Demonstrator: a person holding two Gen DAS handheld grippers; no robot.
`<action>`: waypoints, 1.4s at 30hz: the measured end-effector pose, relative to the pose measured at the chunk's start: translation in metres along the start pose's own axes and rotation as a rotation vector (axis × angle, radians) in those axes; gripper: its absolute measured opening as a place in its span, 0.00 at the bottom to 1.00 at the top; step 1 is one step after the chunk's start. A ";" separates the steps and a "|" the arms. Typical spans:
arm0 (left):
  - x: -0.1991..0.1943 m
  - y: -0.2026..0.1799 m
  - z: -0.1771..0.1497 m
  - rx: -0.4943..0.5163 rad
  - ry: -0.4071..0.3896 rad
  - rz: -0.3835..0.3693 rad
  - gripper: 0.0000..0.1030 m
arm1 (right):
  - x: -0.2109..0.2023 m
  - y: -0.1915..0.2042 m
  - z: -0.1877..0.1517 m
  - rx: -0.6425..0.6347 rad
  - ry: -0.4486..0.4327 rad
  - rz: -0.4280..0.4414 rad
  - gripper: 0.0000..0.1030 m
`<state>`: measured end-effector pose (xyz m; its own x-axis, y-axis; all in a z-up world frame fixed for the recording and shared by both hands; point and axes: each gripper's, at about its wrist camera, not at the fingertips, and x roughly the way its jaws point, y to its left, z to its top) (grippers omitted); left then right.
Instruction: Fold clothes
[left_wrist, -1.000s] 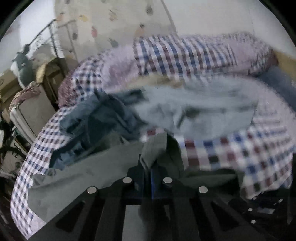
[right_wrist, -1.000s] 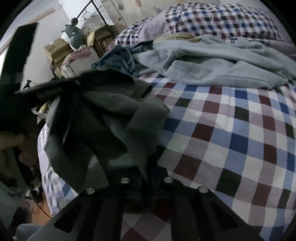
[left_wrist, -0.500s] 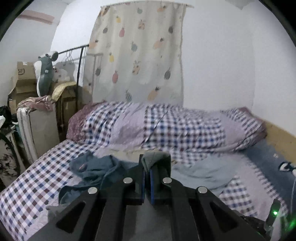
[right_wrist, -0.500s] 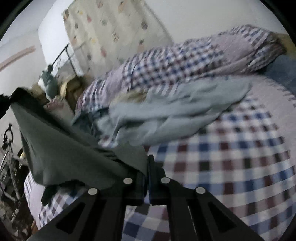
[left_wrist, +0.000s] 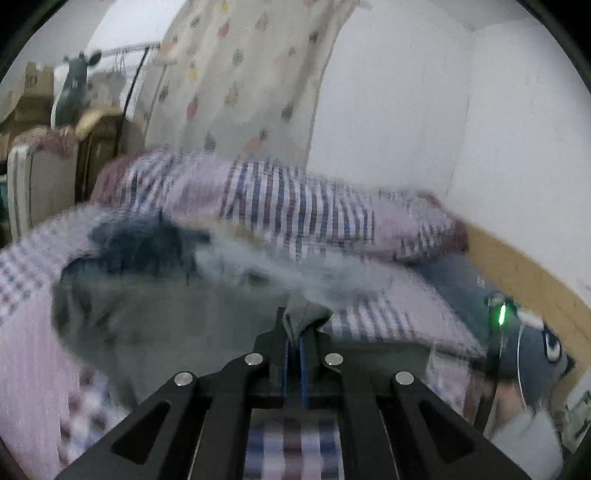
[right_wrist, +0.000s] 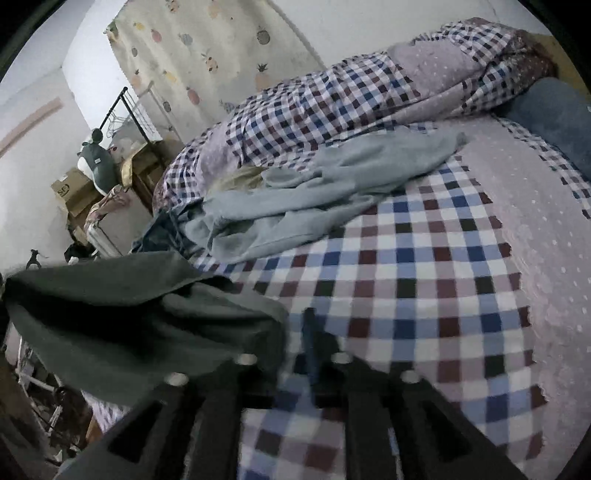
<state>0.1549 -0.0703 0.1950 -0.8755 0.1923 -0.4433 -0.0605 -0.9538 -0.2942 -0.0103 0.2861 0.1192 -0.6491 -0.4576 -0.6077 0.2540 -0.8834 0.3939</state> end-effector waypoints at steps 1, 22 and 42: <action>-0.001 -0.002 -0.019 -0.007 0.059 0.008 0.03 | -0.005 -0.001 0.001 -0.002 -0.010 -0.002 0.54; -0.025 0.025 -0.178 -0.144 0.529 0.087 0.53 | -0.023 0.020 -0.018 -0.189 0.257 -0.240 0.62; -0.056 0.039 -0.165 -0.121 0.383 -0.031 0.76 | 0.037 0.185 -0.138 -0.236 0.157 0.263 0.62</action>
<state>0.2812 -0.0800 0.0687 -0.6303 0.3147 -0.7097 -0.0071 -0.9164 -0.4001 0.1115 0.0922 0.0742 -0.4269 -0.6658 -0.6120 0.5675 -0.7241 0.3919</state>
